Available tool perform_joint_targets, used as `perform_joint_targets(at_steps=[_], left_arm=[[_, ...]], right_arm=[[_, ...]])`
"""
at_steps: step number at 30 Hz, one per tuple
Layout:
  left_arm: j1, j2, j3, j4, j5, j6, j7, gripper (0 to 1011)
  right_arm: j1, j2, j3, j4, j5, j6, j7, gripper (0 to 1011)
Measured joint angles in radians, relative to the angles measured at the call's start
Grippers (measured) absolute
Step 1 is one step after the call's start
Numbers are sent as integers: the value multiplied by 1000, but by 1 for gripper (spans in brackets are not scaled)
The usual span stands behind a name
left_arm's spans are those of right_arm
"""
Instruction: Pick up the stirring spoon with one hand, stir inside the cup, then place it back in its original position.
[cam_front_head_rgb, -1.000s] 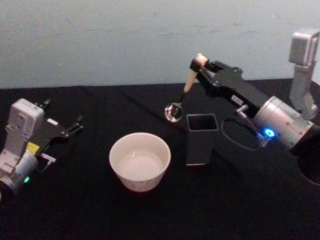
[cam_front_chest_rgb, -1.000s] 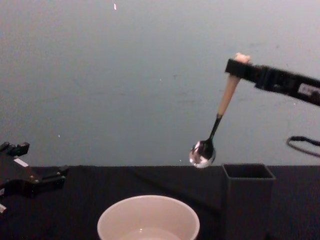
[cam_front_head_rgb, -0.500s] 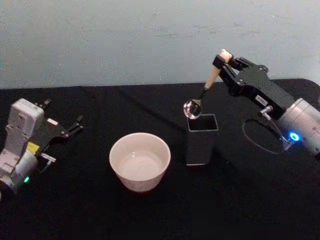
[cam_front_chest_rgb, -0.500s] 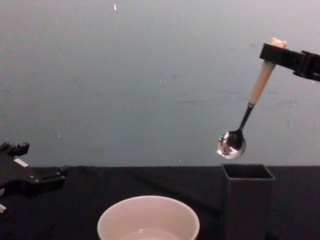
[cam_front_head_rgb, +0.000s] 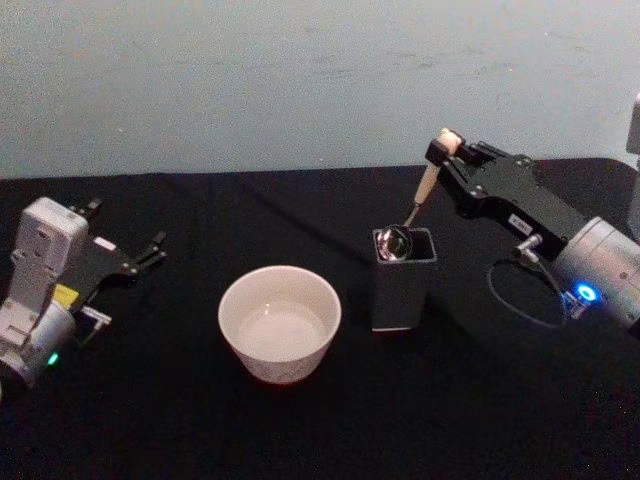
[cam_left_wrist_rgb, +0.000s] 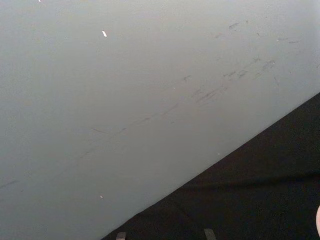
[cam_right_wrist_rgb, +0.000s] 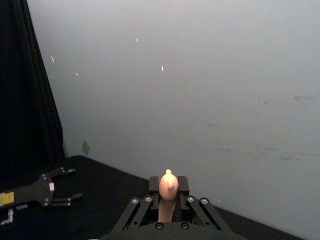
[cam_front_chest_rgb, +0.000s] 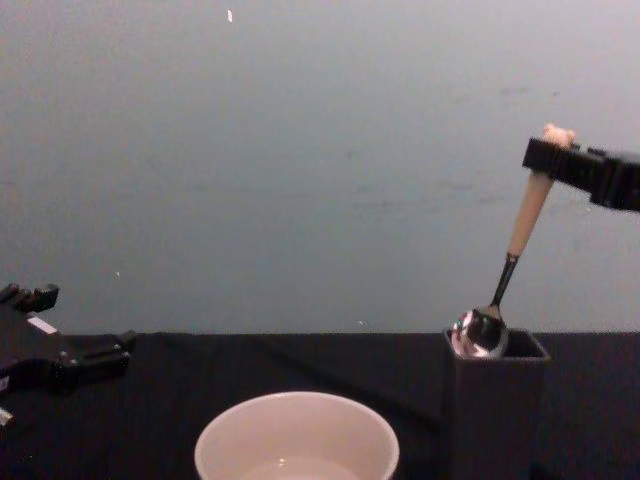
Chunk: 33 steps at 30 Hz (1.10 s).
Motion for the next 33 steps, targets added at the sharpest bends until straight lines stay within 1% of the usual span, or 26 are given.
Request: perform_joint_targets(at_steps=[9, 20, 33], left_arm=[[0, 0, 0, 0, 0, 0, 0, 1001], [0, 0, 0, 0, 0, 0, 0, 1001], [0, 0, 0, 0, 0, 0, 0, 1001]], right_arm=[[17, -16, -23, 49, -28, 18, 3, 214], [25, -24, -44, 99, -48, 49, 11, 214], [35, -36, -51, 146, -54, 70, 15, 214]])
